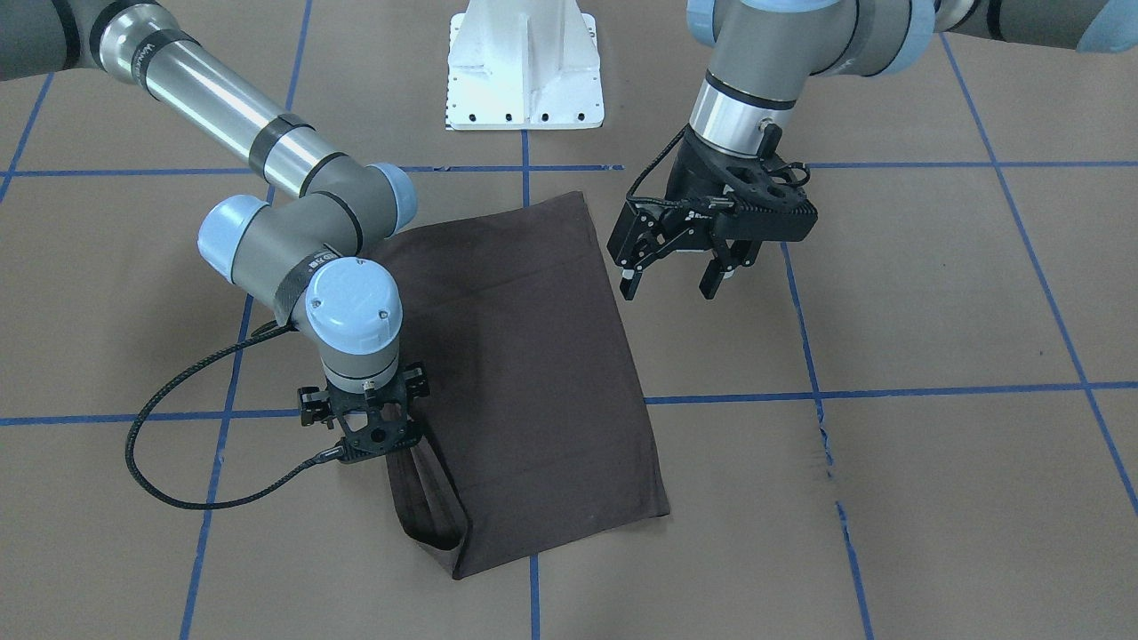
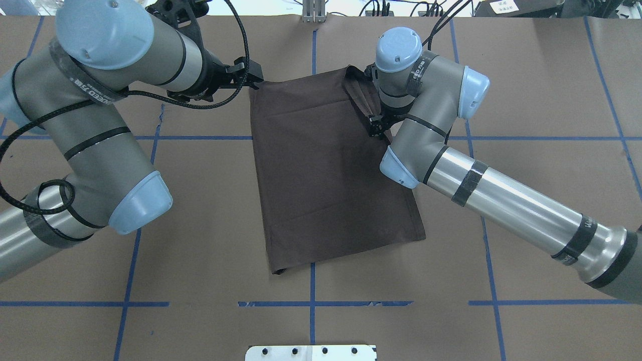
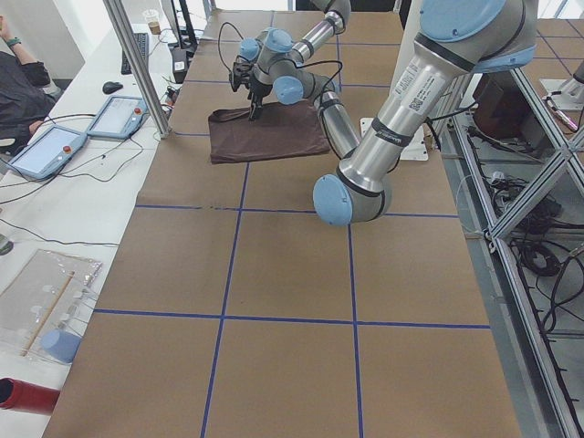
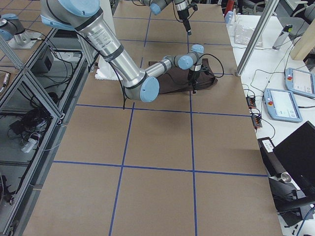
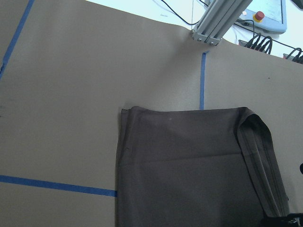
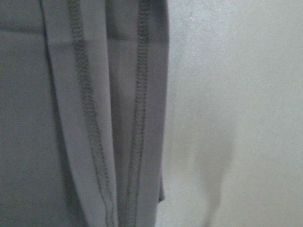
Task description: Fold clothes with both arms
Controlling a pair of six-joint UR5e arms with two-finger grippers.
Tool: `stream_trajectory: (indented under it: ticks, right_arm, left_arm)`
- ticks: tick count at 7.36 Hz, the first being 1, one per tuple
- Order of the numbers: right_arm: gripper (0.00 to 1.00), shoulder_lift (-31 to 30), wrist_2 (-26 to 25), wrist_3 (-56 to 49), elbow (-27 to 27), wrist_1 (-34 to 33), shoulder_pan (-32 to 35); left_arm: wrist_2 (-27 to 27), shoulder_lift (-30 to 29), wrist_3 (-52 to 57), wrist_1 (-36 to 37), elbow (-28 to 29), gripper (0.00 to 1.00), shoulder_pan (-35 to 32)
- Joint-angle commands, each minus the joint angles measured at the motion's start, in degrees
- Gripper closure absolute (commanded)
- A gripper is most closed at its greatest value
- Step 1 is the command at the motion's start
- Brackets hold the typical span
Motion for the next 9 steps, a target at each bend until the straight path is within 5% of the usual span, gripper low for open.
stream_trajectory:
  ticks: [1,3,4,7,9]
  right_arm:
    - [0.00,-1.8,-0.1,-4.9,0.0,-0.4,2.8]
    - [0.00,-3.5,0.9,-10.3,0.5,-0.4,7.7]
    - [0.00,-1.7,5.3,-9.8,1.7,-0.6,8.7]
    - [0.00,-3.7,14.3,-4.7,13.1,-2.7,9.9]
    - [0.00,-10.1,17.0,5.7,23.6,-2.0,7.5]
  left_arm:
    - [0.0,-0.1,-0.3,0.0,0.0,0.00,0.0]
    - [0.0,0.1,-0.2,0.0,-0.5,0.00,-0.1]
    - [-0.2,0.5,-0.5,0.0,-1.1,0.00,-0.1]
    - [-4.0,5.9,-20.1,-0.5,-6.3,0.00,5.9]
    - [2.0,9.1,-33.7,0.0,-7.4,0.00,16.8]
